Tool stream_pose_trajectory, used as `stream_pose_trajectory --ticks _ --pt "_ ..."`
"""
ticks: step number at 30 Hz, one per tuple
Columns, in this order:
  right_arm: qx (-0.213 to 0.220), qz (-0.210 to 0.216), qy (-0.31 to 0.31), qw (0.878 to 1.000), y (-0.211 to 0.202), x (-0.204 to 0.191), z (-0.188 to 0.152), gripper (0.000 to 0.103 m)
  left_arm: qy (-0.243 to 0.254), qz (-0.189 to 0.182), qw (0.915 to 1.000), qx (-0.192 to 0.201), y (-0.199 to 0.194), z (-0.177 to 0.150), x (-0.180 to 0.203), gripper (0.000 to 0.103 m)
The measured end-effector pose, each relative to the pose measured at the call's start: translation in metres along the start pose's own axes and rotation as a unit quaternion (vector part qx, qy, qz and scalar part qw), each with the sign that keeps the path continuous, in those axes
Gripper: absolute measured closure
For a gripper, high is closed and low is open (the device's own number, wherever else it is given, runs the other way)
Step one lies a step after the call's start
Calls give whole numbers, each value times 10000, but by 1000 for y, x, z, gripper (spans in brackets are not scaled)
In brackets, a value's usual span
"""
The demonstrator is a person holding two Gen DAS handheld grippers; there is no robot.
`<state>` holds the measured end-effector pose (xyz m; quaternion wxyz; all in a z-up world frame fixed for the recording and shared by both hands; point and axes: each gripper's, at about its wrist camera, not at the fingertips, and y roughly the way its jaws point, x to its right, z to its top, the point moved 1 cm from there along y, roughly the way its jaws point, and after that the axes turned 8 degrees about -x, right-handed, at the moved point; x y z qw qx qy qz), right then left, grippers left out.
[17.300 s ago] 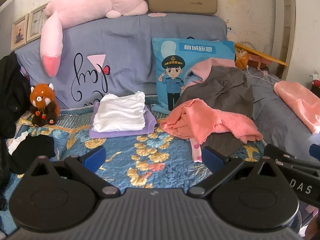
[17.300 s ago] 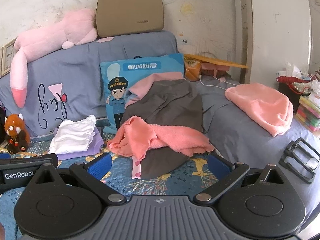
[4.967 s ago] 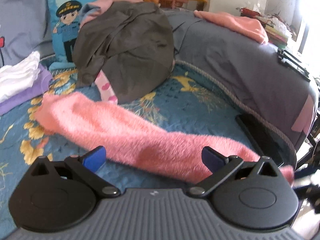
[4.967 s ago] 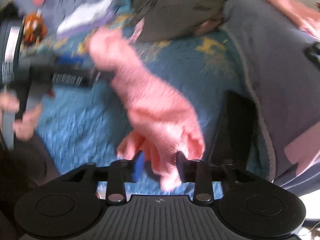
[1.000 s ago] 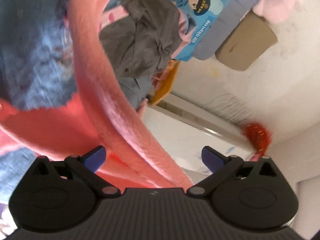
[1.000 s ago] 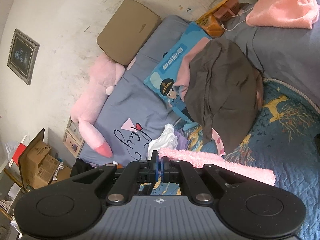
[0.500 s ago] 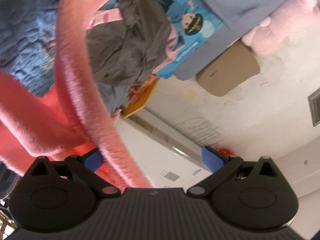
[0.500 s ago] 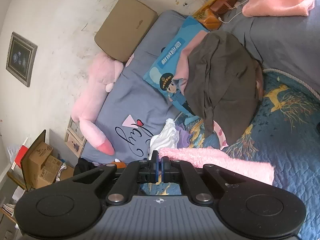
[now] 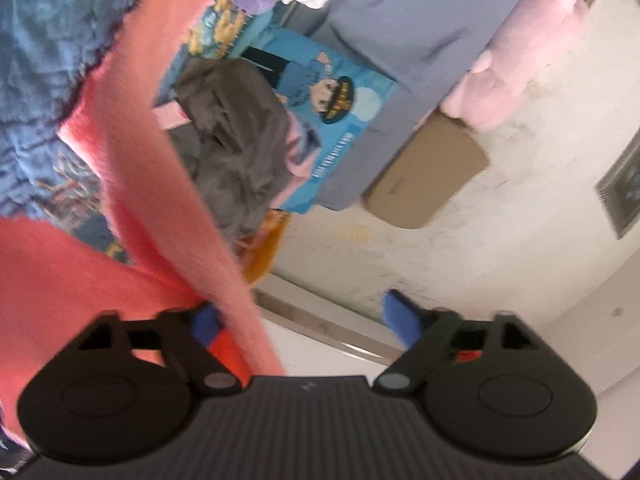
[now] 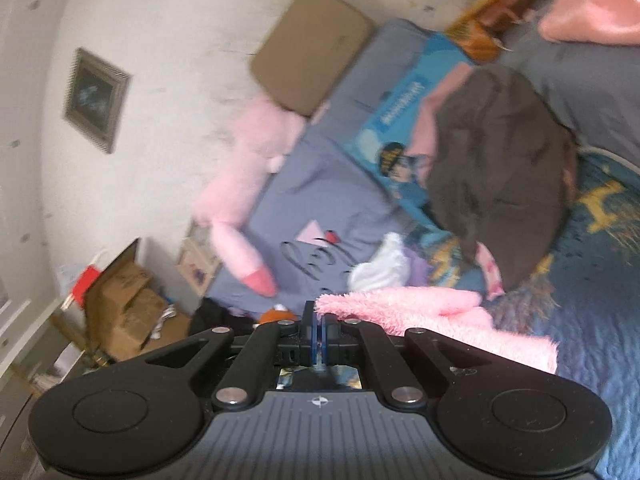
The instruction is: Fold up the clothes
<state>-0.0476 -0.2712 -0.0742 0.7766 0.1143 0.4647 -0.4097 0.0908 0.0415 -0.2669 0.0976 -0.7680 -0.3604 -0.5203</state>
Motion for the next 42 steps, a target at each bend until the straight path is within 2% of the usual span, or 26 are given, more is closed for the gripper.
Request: stream_pose_trajectory --ticks 1,3,7,11,15,16,17,21,23,24,26,28,29,31,32,33,34,35,38,40,42 --pt "-1 66 -38 10000 -1 -2 0 101 -3 195 9998 -30 3 1 -1 65" --pt "12 89 -80 9999 -3 -4 1 101 5 494 9986 -179 10 2 -3 83" --pt "50 3 -100 9999 -6 -5 2 101 116 809 9964 -223 10 2 -4 94" --pt "229 -138 -9 9996 -14 -1 7 101 429 1062 9933 -172 2 4 14 96" --pt "462 -148 108 9988 -24 1 16 101 1396 1166 9833 16 -19 5 77 97" --pt "479 -118 43 9988 -24 -2 18 101 1798 1187 9764 112 -26 2 101 97" --pt "493 -87 -28 9987 -23 -5 20 102 2266 1225 9660 235 -31 -4 128 97" --pt "542 128 -389 9977 -11 -26 36 102 3866 1334 9102 649 -54 -24 225 96" --pt "499 135 -511 9974 1 -33 41 102 4243 1370 8925 682 -62 -25 257 96" --pt "424 22 -506 9978 9 -34 42 102 4348 1531 8846 704 -65 -24 266 96" --pt "146 -147 -437 9988 27 -31 40 100 4512 2146 8626 788 -73 -20 274 96" --pt "-278 -182 -155 9993 50 -18 28 98 4518 2666 8467 891 -80 -12 268 97" --pt "-629 -154 25 9979 65 -8 18 96 4513 2882 8393 939 -84 -9 265 97" --pt "-1229 -167 391 9915 92 11 -6 95 4487 3028 8347 1014 -95 -6 258 97" --pt "-1517 -228 633 9861 107 23 -22 89 4474 3096 8324 1052 -101 -5 255 97" --pt "-1802 -291 876 9793 122 34 -37 81 4465 3151 8303 1091 -108 -5 255 97" --pt "-1978 -370 1098 9734 132 44 -51 63 4448 3193 8292 1124 -114 -4 254 97" --pt "-2148 -444 1394 9656 146 55 -66 56 4416 3190 8309 1131 -118 -3 254 97" --pt "-2468 -359 2077 9459 179 83 -95 52 4427 3156 8319 1109 -127 -8 256 97" --pt "-2487 -319 2476 9358 196 97 -105 49 4473 3154 8301 1066 -133 -12 261 97" --pt "-2384 -269 2901 9265 212 108 -111 47 4487 3076 8332 996 -136 -19 266 97"
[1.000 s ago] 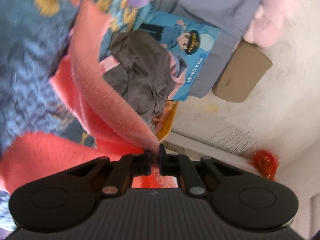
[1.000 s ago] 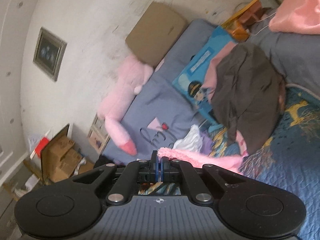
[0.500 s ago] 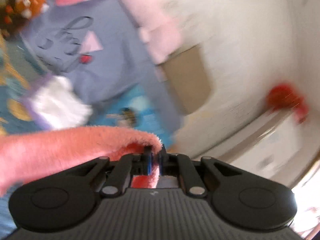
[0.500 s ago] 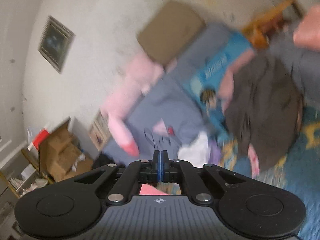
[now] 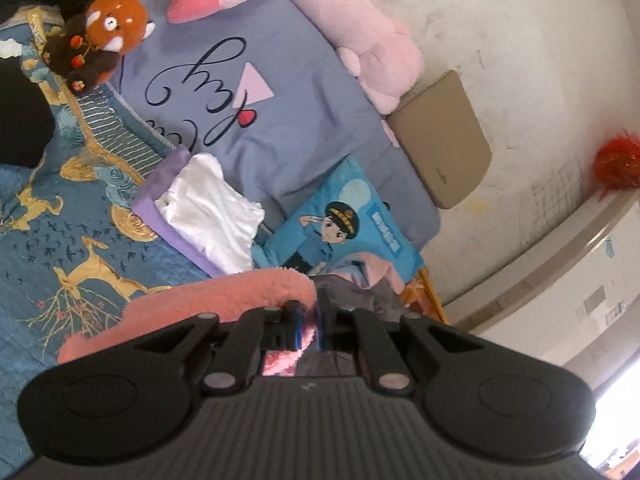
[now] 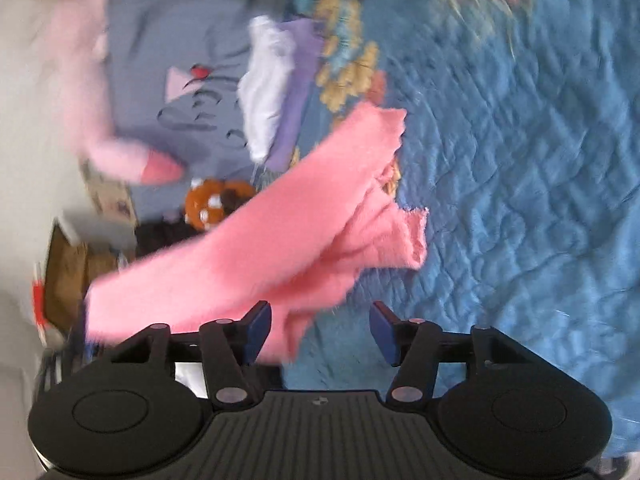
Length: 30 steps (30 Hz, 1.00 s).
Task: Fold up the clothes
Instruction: 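Grasp the pink fleece edge with the left tool while the right tool holds it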
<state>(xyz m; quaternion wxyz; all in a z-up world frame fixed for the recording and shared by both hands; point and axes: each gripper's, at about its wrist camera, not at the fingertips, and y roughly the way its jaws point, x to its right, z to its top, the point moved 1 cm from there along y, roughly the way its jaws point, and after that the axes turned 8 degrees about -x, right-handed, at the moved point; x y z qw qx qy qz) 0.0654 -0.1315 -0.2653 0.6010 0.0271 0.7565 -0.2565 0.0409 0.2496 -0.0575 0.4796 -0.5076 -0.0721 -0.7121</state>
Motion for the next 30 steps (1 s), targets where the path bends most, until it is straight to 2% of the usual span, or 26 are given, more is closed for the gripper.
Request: stream_pose_trajectory --ticks 2,4,7,9,10,11,15,17,19,22,24,26,30 --pt "-3 225 420 9989 16 9 10 45 -2 -138 9999 -11 -12 -2 5 97" --pt "-221 360 916 9949 32 17 21 44 10 -208 9998 -25 -20 -5 12 97" --pt "-380 677 1535 9851 50 29 30 47 7 -240 9996 -157 -27 -10 20 96" --pt "-365 1026 1801 9776 54 32 30 65 57 -170 9997 -182 -33 -14 24 96" --pt "-360 1197 1910 9736 54 32 29 95 80 -123 9997 -177 -36 -16 26 96" --pt "-309 1393 1928 9708 50 28 26 100 95 -39 9999 -138 -41 -17 27 96" --pt "219 1618 1104 9804 6 -10 22 101 126 184 9997 58 -61 -12 25 96" --pt "508 1775 547 9813 -26 -41 23 101 240 427 9986 208 -73 -4 26 96" --pt "814 1829 -125 9797 -56 -76 24 101 404 683 9963 334 -82 4 29 96" --pt "1269 1757 -1052 9705 -95 -124 28 101 575 827 9945 297 -83 21 31 96" --pt "1418 1727 -1537 9625 -107 -154 36 101 686 879 9936 191 -73 35 32 93" --pt "1501 1465 -1778 9615 -106 -179 53 101 809 989 9918 37 -55 49 32 93" --pt "1699 910 -2033 9600 -88 -221 93 101 1016 1487 9830 -368 7 90 35 93"
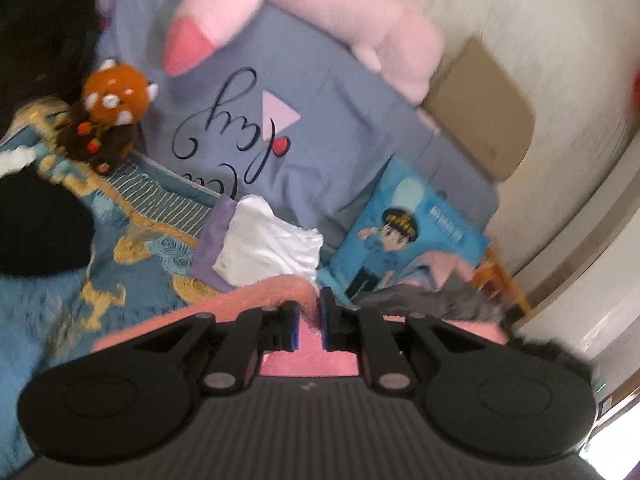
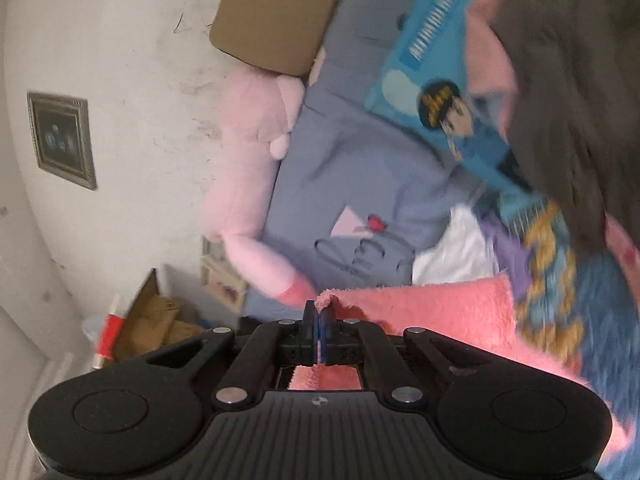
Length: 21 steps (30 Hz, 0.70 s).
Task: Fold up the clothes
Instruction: 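Grasp the pink fleece edge with the left tool while the right tool holds it, then lower the pink fleece onto the quilt and open both tools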
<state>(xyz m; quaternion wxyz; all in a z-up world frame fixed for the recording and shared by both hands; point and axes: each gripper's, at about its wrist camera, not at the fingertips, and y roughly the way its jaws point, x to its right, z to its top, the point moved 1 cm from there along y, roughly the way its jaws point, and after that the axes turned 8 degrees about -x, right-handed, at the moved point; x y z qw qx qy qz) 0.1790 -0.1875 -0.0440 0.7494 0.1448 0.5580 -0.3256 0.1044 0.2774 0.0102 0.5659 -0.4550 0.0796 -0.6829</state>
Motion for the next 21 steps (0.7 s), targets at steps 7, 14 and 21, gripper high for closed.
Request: stream_pose_trajectory --ticks 7,14,21 --pt "135 -433 -1518 9874 -20 -38 -15 101 185 281 9994 35 34 14 20 91" --pt "-490 -1996 -1201 9713 -51 72 -103 101 573 1118 9851 -1172 78 -68 -9 84" --pt "-808 -3222 138 9431 -73 195 -176 101 996 2018 9412 -2519 148 -188 -36 84"
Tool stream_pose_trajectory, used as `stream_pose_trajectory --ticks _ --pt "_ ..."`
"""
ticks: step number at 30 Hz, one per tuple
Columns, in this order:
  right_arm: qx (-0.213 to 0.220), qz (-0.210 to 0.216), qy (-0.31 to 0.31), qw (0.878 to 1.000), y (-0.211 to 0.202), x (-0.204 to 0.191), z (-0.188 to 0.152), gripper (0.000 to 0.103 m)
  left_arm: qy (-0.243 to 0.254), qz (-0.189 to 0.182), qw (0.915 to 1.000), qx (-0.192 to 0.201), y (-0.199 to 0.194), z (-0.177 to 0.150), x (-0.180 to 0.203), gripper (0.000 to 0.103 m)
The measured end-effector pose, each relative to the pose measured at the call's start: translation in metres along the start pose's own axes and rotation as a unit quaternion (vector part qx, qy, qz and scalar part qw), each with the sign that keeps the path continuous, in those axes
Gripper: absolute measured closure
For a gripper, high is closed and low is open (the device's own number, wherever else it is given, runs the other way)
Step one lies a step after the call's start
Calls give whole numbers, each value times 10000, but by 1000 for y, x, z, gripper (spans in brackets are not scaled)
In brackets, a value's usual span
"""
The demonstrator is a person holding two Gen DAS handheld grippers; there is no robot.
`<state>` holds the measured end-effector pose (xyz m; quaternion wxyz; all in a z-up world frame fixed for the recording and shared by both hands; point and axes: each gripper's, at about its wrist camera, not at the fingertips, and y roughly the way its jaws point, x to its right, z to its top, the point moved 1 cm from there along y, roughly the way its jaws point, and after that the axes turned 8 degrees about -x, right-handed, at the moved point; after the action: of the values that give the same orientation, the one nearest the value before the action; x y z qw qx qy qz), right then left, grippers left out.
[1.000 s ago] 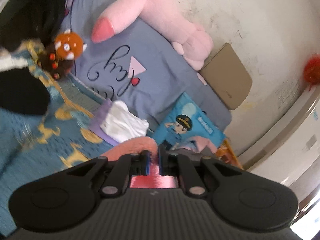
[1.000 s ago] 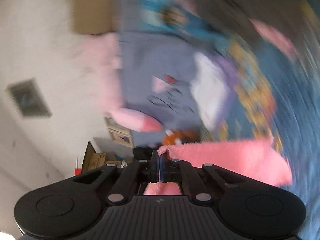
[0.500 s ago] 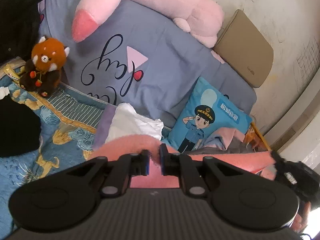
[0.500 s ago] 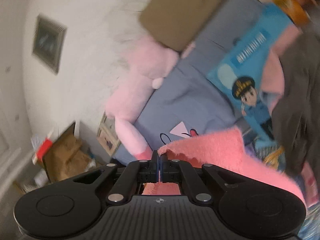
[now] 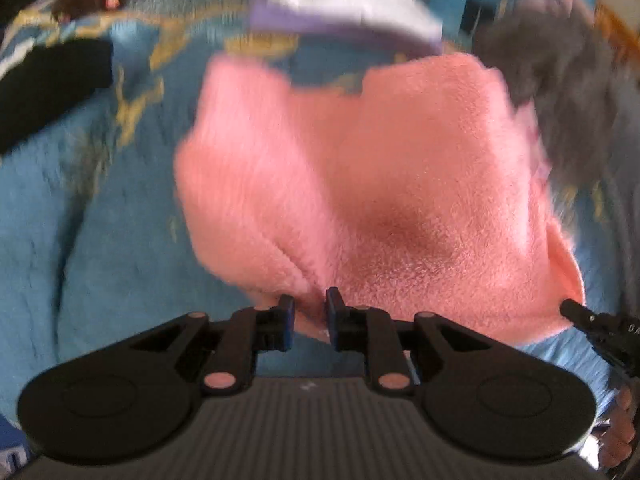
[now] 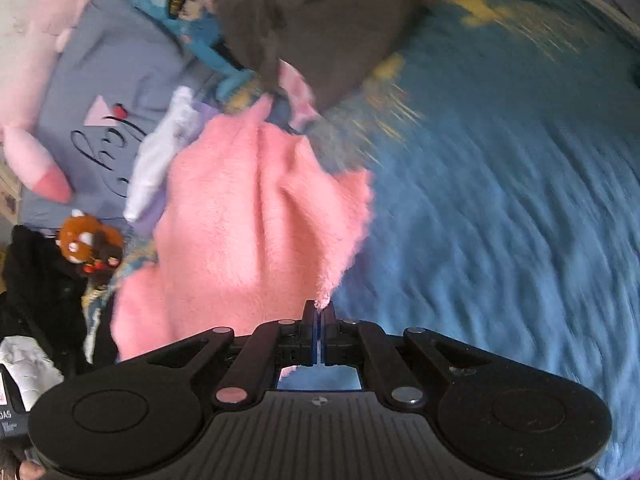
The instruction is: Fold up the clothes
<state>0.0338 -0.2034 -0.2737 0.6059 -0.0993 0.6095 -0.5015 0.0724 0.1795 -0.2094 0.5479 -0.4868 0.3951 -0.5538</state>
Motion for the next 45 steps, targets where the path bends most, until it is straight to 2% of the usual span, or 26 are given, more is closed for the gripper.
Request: stream_pose_trajectory --ticks 4,6,8,9,10,11,13,15,17,19,22,24,25,26,31,36,38,40,45 --pt "20 -110 -132 9999 -6 3 -7 101 -187 -55 9997 164 2 -27 -1 83" --pt "41 -173 -135 9998 -12 2 -6 95 -343 -73 9991 229 -3 -34 -7 81" --pt "249 -311 -202 9990 -23 1 -4 88 -467 -83 9982 360 -12 -39 -16 75" --pt "379 -344 -229 9984 -29 2 -3 83 -508 -90 9977 435 -18 -43 -20 69" --pt "550 -361 -265 9975 -36 2 -1 69 -538 -87 9972 518 -24 -46 -25 62" --pt "772 -396 -303 9958 -42 2 3 62 -531 -49 9966 628 -31 -49 -29 58" --pt "950 -451 -323 9939 -44 8 15 61 -487 56 9953 831 -46 -52 -35 38" --pt "1044 -430 -312 9931 -44 15 29 61 -403 143 9938 1029 -59 -55 -34 25" --pt "959 -366 -326 9942 -30 19 46 61 -314 143 9918 1230 -73 -58 -29 22" --pt "766 -299 -374 9959 -12 21 62 63 -304 -13 9901 1370 -84 -61 -23 15" --pt "595 -155 -392 9973 11 19 72 65 -299 -201 9880 1504 -92 -65 -11 12" --pt "557 -90 -502 9971 16 15 73 79 -197 -227 9876 1539 -94 -68 -1 10" --pt "442 -76 -516 9977 19 13 74 101 -137 -222 9877 1544 -95 -68 4 10" --pt "347 -28 -513 9981 21 12 74 101 -82 -178 9879 1541 -95 -69 8 10" --pt "811 -126 -659 9944 2 10 58 102 194 -82 9889 1473 -89 -72 29 10" --pt "1583 -476 -469 9851 -57 26 50 102 419 -152 9885 1444 -84 -74 43 10" --pt "1753 -550 -256 9826 -85 43 48 102 476 -202 9884 1428 -82 -75 47 9" --pt "1779 -724 -106 9813 -101 61 43 102 532 -252 9883 1408 -80 -76 51 9" --pt "1094 -1266 89 9859 -104 95 -1 102 668 -303 9888 1298 -74 -79 60 9"
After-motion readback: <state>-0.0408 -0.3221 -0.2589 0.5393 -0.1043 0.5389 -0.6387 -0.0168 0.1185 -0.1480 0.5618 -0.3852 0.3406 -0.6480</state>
